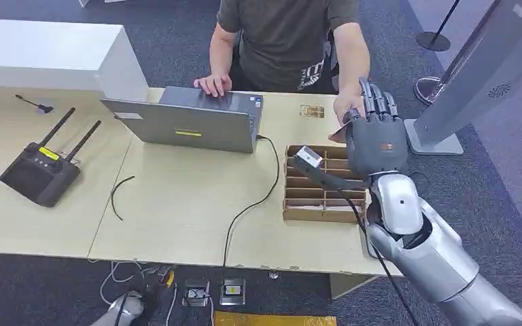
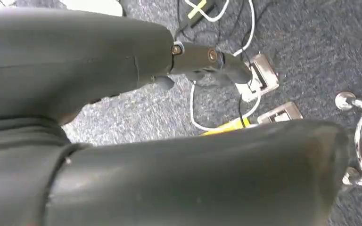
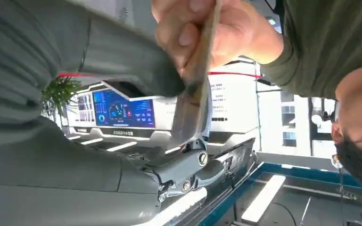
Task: Pass the card to the sensor for recognition and then transmit it.
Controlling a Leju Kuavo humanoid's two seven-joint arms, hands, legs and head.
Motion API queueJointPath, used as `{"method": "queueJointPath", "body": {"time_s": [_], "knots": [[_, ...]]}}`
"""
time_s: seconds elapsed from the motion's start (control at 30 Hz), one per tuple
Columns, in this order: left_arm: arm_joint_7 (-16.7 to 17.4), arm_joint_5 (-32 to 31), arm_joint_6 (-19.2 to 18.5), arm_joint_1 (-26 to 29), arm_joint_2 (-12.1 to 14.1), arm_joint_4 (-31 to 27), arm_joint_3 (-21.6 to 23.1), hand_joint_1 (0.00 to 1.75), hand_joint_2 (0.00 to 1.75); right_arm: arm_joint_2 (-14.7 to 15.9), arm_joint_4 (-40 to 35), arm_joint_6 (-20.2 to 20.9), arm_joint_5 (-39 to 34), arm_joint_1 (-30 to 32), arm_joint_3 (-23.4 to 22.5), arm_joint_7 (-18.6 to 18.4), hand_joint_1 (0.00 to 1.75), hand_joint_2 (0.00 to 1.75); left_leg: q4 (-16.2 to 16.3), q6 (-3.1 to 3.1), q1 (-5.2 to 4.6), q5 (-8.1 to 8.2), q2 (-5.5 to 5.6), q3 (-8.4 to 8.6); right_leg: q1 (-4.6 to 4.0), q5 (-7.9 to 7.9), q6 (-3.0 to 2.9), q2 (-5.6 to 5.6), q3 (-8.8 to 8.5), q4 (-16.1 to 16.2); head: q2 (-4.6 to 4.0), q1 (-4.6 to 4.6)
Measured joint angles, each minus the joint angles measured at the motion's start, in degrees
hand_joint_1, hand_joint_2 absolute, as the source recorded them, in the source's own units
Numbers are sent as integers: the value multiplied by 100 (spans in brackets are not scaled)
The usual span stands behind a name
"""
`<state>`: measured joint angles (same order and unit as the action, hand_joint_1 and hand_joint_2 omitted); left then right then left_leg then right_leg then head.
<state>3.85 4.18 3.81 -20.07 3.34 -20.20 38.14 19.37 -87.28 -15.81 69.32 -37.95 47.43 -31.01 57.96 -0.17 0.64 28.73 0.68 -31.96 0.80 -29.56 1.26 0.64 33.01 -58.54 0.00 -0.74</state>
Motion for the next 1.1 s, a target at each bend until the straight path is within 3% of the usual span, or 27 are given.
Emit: {"method": "queueJointPath", "body": {"time_s": [0.03, 0.5, 0.63, 0.77, 1.0, 1.1], "knots": [[0, -7, -14, -5, 0, 11, 0, 0, 0, -7, 18, 9, 16, 16, -16, 0, 0, 0, 0, 0, 0, 0, -1, -1, 0, 0, 0, -1, 1, 0, 0, -2], [0, -114, -16, -29, -46, 61, -2, 0, 0, 13, 175, 110, 455, 296, -519, -87, 0, 0, 3, -1, 1, -1, -7, 0, -1, 2, -1, -6, 5, 0, 0, -2], [0, -26, -103, -29, -48, 61, -7, 0, 0, 109, 184, 90, 241, 401, -751, -357, 0, 0, 7, 0, 1, 0, -6, -1, -3, 2, -1, -3, 7, 0, 0, -4], [-37, 227, -232, 2, -46, 61, -18, 0, 0, 511, 245, -113, -268, 641, -1425, -791, 0, 0, 10, 1, 0, 1, -5, -1, -1, 3, -1, -3, 2, 1, 0, -2], [-77, 328, -261, 40, -42, 77, -63, 0, 0, 1115, 468, -288, -351, 1337, -2714, -909, 0, 0, 10, 0, -1, 5, -7, -2, 1, 3, 0, -4, 4, 1, 0, -2], [-77, 367, -258, 60, -33, 77, -72, 0, 0, 1210, 566, -262, -189, 1537, -3165, -916, 0, 0, 9, -2, 2, 8, -24, 10, -2, 3, 0, -16, 8, -1, 0, -9]]}}
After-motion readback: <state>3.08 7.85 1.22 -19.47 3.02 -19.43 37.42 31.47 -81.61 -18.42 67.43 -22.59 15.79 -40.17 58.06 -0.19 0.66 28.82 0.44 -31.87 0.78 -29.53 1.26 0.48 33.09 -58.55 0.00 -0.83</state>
